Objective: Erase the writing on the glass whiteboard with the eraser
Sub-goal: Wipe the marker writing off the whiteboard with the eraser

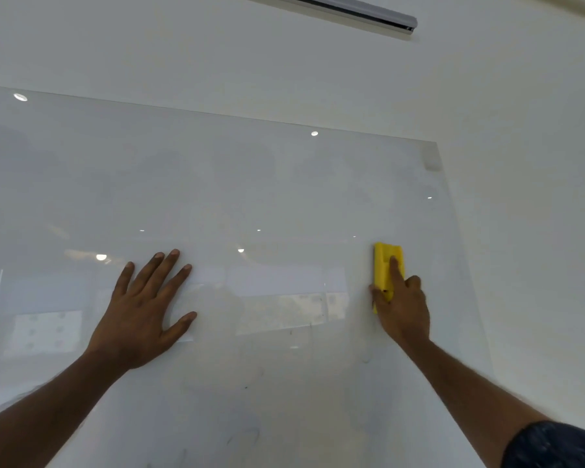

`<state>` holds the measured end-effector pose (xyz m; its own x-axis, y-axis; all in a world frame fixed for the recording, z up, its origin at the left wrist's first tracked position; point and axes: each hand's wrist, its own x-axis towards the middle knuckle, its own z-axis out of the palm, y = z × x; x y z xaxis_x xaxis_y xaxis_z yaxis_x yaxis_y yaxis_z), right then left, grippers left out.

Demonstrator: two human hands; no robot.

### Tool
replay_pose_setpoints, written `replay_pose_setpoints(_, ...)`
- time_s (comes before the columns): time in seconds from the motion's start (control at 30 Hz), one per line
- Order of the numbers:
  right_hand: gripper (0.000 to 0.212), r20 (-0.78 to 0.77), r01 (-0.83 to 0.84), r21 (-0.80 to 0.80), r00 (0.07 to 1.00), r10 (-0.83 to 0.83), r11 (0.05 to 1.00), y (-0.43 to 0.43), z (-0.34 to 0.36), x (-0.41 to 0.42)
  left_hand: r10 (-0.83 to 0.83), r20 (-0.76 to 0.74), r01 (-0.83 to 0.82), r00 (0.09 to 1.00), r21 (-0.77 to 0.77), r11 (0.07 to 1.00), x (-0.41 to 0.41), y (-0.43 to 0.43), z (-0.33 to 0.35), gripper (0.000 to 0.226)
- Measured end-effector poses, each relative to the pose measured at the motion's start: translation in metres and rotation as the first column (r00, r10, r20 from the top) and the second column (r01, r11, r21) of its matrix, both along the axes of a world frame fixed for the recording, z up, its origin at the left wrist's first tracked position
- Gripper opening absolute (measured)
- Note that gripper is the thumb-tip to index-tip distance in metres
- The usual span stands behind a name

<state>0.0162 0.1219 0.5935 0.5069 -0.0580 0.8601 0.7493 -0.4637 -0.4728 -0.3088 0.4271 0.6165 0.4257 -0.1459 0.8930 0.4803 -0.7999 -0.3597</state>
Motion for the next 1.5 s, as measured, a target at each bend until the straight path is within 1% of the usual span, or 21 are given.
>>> replay_pose_setpoints(0.13,0.070,0.343,0.048,-0.311,0.937,0.064,0.949,0.021,-0.028,-0.034,-0.010,-0.008,0.010,1.000,-0.023,1.000,-0.002,-0.002,-0.007,0.078)
replay_pose_setpoints(0.2,0.069,0.409,0.121,-0.396,0.911,0.057,0.910,0.021,-0.028,-0.039,-0.012,-0.016,0.012,1.000,-0.034,0.999,-0.004,-0.003,-0.011,0.078)
replay_pose_setpoints(0.27,0.068,0.337,0.133,-0.363,0.942,-0.003,0.922,0.016,-0.027,-0.040,-0.013,-0.035,0.011,0.999,-0.037,0.999,-0.010,0.000,-0.012,0.078)
replay_pose_setpoints(0.37,0.071,0.007,0.023,-0.134,1.000,-0.022,0.991,0.010,-0.025,-0.036,-0.004,-0.080,0.003,0.997,-0.006,1.000,-0.021,0.004,-0.014,0.077)
replay_pose_setpoints(0.43,0.073,-0.080,-0.001,-0.075,0.997,-0.005,0.997,0.015,-0.023,-0.042,-0.002,-0.099,0.004,0.995,0.013,1.000,-0.030,0.009,-0.016,0.075)
replay_pose_setpoints(0.47,0.073,-0.047,-0.008,-0.105,0.999,0.003,0.994,0.020,-0.024,-0.050,0.000,-0.102,0.002,0.995,0.014,1.000,-0.036,0.011,-0.018,0.075)
replay_pose_setpoints(0.53,0.073,0.136,0.004,-0.255,0.990,0.032,0.967,0.033,-0.030,-0.065,0.003,-0.099,-0.003,0.995,0.007,1.000,-0.042,0.015,-0.023,0.075)
replay_pose_setpoints(0.6,0.071,0.347,0.092,-0.436,0.935,0.073,0.895,0.040,-0.039,-0.075,0.005,-0.094,-0.005,0.996,0.001,1.000,-0.044,0.016,-0.027,0.075)
replay_pose_setpoints(0.67,0.070,0.460,0.204,-0.490,0.886,0.053,0.848,0.039,-0.039,-0.074,0.000,-0.090,0.000,0.996,0.003,1.000,-0.043,0.016,-0.027,0.075)
replay_pose_setpoints(0.73,0.068,0.433,0.205,-0.440,0.901,0.007,0.874,0.035,-0.035,-0.072,0.000,-0.084,0.000,0.996,0.001,1.000,-0.043,0.016,-0.027,0.075)
replay_pose_setpoints(0.83,0.070,0.126,0.018,-0.219,0.992,0.010,0.975,0.032,-0.030,-0.072,0.018,-0.084,-0.018,0.996,0.006,1.000,-0.046,0.018,-0.029,0.075)
replay_pose_setpoints(0.9,0.071,0.039,-0.010,-0.129,0.999,0.015,0.992,0.036,-0.029,-0.078,0.030,-0.088,-0.028,0.996,0.013,1.000,-0.048,0.021,-0.032,0.074)
replay_pose_setpoints(0.93,0.071,0.068,0.002,-0.149,0.998,0.008,0.989,0.042,-0.032,-0.084,0.032,-0.088,-0.031,0.996,0.013,0.999,-0.050,0.024,-0.034,0.074)
replay_pose_setpoints(1.0,0.069,0.212,0.026,-0.255,0.977,0.030,0.966,0.058,-0.043,-0.100,0.034,-0.082,-0.034,0.996,0.008,0.999,-0.053,0.027,-0.036,0.074)
replay_pose_setpoints(1.1,0.068,0.438,0.114,-0.429,0.894,0.096,0.896,0.072,-0.064,-0.114,0.029,-0.071,-0.030,0.997,-0.006,1.000,-0.052,0.026,-0.041,0.073)
replay_pose_setpoints(1.17,0.067,0.521,0.204,-0.467,0.850,0.081,0.861,0.066,-0.061,-0.108,0.027,-0.071,-0.028,0.997,-0.006,1.000,-0.052,0.026,-0.044,0.073)
replay_pose_setpoints(1.23,0.066,0.459,0.208,-0.429,0.888,0.013,0.879,0.059,-0.055,-0.105,0.030,-0.071,-0.031,0.997,-0.007,1.000,-0.054,0.028,-0.047,0.073)
replay_pose_setpoints(1.3,0.067,0.261,0.118,-0.320,0.965,-0.033,0.940,0.058,-0.054,-0.106,0.026,-0.060,-0.028,0.998,-0.020,0.999,-0.056,0.030,-0.051,0.072)
replay_pose_setpoints(1.37,0.069,0.150,0.088,-0.244,0.987,-0.052,0.966,0.063,-0.059,-0.112,0.012,-0.043,-0.014,0.999,-0.036,0.999,-0.054,0.027,-0.055,0.071)
replay_pose_setpoints(1.43,0.069,0.190,0.071,-0.257,0.982,-0.022,0.964,0.077,-0.073,-0.127,0.001,-0.031,-0.002,1.000,-0.046,0.999,-0.053,0.026,-0.057,0.071)
replay_pose_setpoints(1.5,0.067,0.360,0.070,-0.322,0.931,0.054,0.944,0.095,-0.094,-0.145,-0.003,-0.023,0.002,1.000,-0.049,0.999,-0.054,0.027,-0.058,0.071)
